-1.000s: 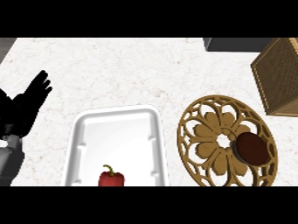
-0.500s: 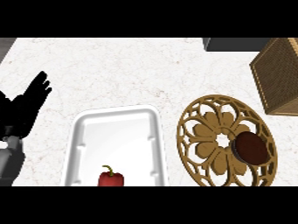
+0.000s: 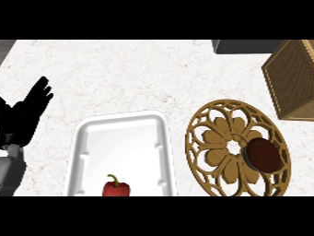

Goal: Pick the cupcake from the placemat and place it in the basket

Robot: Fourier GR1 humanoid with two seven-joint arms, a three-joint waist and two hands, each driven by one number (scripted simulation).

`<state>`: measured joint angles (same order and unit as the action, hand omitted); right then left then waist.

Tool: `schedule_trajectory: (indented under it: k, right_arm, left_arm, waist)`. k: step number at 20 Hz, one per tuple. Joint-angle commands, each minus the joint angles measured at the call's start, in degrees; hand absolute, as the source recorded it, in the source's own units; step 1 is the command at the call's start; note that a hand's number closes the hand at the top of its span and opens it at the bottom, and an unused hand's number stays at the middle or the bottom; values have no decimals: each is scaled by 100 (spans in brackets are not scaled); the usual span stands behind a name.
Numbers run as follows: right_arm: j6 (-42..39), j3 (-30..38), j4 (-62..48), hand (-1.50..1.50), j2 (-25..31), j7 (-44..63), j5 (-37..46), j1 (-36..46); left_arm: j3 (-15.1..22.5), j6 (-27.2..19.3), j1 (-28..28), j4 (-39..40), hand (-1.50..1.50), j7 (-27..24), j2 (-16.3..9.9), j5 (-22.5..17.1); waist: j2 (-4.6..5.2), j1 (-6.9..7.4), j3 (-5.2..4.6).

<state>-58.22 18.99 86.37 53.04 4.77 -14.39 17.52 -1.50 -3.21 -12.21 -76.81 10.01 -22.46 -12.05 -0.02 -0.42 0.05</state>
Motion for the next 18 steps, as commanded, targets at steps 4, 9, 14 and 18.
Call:
schedule_trajectory:
  k: [4, 9, 14, 18]
  right_arm:
    - [782, -102, 735, -150, -1344, -1052, 1639, -944]
    - [1116, -236, 427, -150, -1740, -1448, 2037, -870]
    - [1639, -657, 533, -150, -2559, -1294, 2224, -1074]
    - [1585, -996, 261, -150, -2408, -1415, 2876, -860]
  left_arm:
    - [61, -32, 1, -240, 0, 260, 136, 139]
    - [62, -16, 326, -579, 0, 260, 331, 227]
    - [-355, 387, -49, 19, 0, 92, 56, 107]
    - [-158, 183, -306, -75, 0, 397, 335, 374]
  waist:
    - [3, 30, 4]
    - [3, 69, -1]
    - [4, 33, -4]
    - [5, 31, -4]
